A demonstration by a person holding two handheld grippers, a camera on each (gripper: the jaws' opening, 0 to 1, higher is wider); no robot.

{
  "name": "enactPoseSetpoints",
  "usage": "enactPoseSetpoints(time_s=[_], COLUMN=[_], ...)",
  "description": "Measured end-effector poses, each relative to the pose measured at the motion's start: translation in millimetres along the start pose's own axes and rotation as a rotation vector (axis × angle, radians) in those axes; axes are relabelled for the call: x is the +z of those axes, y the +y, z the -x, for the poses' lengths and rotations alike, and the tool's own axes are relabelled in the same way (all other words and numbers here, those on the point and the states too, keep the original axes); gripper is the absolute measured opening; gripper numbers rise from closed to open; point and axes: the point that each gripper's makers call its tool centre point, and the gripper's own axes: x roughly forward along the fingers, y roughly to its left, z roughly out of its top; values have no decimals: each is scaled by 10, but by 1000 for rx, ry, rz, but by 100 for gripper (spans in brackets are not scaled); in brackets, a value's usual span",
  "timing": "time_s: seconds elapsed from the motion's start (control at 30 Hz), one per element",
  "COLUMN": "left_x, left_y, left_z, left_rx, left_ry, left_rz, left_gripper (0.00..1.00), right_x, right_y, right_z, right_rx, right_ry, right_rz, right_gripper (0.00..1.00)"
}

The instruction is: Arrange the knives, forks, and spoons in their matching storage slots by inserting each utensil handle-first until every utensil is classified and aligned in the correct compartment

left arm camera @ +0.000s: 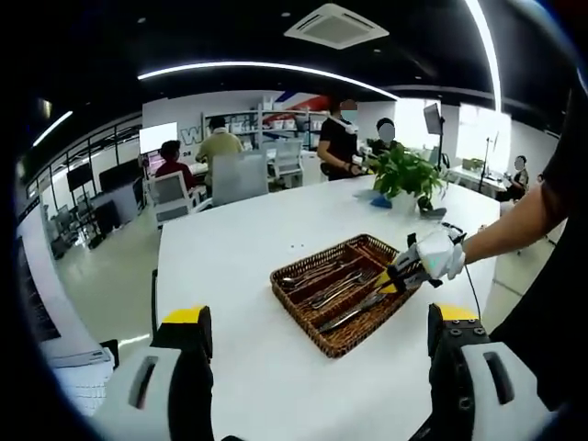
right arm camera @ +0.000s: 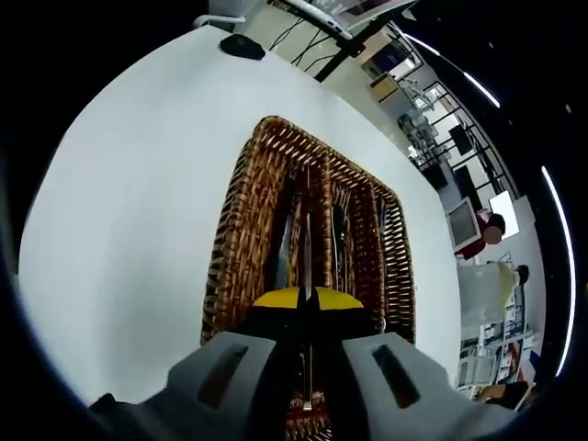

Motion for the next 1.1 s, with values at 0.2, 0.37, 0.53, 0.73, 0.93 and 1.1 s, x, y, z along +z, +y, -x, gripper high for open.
enactPoseSetpoints(time_s=[0.2, 0.37, 0.53, 0.73, 0.93, 1.1], left_x=[-5, -6, -2, 135, 145, 134], left_y=[21, 30, 17, 34, 56, 60], left_z=[46, 62, 60, 91, 106, 121], left_rx=[7, 14, 15, 32, 38, 41], left_ry=[0, 7, 7, -44, -53, -66], left_rz=[0, -4, -2, -32, -38, -41], left_gripper=[100, 100, 100, 100, 100, 100], right_x=[36, 37, -14, -203, -213, -219], right_y=[78, 103, 146, 242, 275, 309], right_z=[-46, -100, -159, -271, -341, -354], right_rx=[26, 52, 83, 119, 144, 205], right_ry=[-11, -20, -20, 1, 11, 25], right_rz=[12, -10, -61, -96, -102, -155], right_gripper=[1, 1, 1, 2, 2, 3])
